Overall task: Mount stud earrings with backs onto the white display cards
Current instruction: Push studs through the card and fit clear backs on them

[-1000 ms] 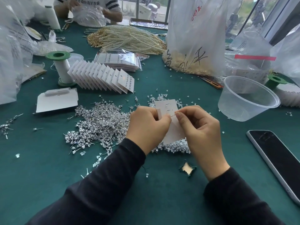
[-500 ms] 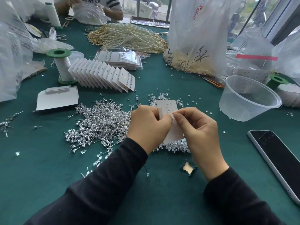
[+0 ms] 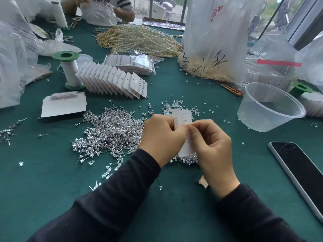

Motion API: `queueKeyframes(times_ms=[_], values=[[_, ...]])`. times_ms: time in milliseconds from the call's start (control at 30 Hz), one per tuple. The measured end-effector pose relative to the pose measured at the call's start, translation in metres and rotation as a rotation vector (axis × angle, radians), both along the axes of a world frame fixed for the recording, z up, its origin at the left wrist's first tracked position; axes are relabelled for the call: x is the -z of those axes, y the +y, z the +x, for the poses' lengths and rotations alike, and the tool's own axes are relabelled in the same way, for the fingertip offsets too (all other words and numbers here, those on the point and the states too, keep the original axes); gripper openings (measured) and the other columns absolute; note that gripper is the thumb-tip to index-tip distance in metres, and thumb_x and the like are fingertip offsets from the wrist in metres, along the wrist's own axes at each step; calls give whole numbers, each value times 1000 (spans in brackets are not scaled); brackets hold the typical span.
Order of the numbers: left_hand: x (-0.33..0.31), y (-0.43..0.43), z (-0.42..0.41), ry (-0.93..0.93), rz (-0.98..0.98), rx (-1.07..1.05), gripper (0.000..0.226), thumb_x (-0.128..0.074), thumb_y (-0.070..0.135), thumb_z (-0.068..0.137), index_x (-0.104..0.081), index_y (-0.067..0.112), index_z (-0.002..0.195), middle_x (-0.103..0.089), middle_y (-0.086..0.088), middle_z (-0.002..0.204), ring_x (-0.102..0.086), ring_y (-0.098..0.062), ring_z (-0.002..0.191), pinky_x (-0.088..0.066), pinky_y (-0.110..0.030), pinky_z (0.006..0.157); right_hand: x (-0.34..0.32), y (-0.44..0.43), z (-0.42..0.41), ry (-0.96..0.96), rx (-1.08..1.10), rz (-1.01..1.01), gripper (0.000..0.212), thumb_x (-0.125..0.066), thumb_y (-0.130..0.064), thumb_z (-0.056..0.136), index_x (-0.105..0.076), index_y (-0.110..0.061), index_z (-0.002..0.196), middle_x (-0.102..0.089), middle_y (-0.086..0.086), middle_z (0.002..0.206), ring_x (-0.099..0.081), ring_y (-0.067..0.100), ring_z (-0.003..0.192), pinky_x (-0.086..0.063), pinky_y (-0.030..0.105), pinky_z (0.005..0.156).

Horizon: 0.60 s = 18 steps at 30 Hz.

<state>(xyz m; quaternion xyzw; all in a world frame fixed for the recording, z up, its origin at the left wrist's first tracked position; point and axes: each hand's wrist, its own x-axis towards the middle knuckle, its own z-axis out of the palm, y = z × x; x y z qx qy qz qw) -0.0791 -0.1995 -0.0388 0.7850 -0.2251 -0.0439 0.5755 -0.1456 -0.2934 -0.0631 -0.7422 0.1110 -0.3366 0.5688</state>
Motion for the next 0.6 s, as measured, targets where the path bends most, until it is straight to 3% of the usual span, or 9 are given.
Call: queueKeyframes(times_ms=[67,167,333,600], values=[[0,0,0,-14,6,1,41,-51,29,66,-53,-10,53,-54,-27,53,-39,-17,46,-30,-25,43,0,1,1,-17,14,-13,5,-62,-15,81,-64,-14,77,-64,12,79,-58,15,72,-46,23,66],[0,-2,-2,3,-15,-2,35,-49,28,64,-45,-1,45,-40,-9,43,-31,-15,42,-25,-21,38,0,3,0,-50,14,-35,5,-63,-11,81,-64,-13,77,-63,12,79,-58,15,72,-46,21,66],[-2,1,2,7,-3,31,30,-48,27,65,-38,13,40,-35,-1,39,-30,-13,38,-25,-21,37,0,3,0,-36,40,-104,13,-67,-5,81,-66,-17,77,-63,4,77,-58,15,70,-46,23,64],[-4,2,1,-296,103,-7,50,-59,19,79,-28,17,40,-28,4,37,-27,-12,39,-24,-17,42,-3,1,-1,-16,107,-258,11,-65,-1,79,-64,-12,75,-62,4,71,-59,16,67,-50,29,64]])
